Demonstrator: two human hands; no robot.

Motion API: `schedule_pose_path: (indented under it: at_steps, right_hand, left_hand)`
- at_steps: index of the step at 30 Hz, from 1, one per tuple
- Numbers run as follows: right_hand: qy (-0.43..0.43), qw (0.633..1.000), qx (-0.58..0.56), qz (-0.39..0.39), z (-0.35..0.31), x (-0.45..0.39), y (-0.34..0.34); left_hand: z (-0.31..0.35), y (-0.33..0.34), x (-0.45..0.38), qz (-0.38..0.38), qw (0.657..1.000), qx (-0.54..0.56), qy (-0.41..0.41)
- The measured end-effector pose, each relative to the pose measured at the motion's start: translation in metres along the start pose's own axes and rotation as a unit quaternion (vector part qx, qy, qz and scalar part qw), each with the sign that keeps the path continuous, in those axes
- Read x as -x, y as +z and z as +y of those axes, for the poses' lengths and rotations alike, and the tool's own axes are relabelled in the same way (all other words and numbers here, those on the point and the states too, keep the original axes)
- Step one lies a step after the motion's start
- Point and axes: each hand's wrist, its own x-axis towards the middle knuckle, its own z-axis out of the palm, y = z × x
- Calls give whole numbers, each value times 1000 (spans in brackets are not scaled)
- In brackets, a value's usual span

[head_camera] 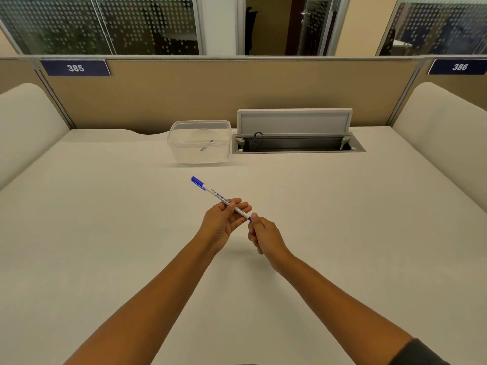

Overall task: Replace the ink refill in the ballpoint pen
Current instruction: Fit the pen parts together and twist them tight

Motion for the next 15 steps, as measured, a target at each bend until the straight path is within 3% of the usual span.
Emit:
schedule_pose_path:
  at_steps: [3, 6, 8, 10, 12, 15]
  right_hand:
    - [96, 989, -102, -56, -1, 0, -4]
    - [187, 932, -282, -129, -1, 0, -11]
    - [201, 923, -303, -126, -3, 2, -8]
    - [138, 972, -177, -73, -4, 6, 3]
    - [-7, 999, 47, 1, -2, 11, 14]
    - [-150, 949, 271, 61, 3, 12, 15]
  left_hand:
    - [1, -1, 2, -6, 1000, -19, -5]
    - [4, -2, 5, -9, 999, -32, -11]
    - [5, 1, 6, 10, 999, -37, -18]
    - [5, 5, 5, 49, 998, -34, -34]
    - [8, 9, 3, 81, 995, -25, -54]
    - [11, 11, 2, 104, 992, -17, -64]
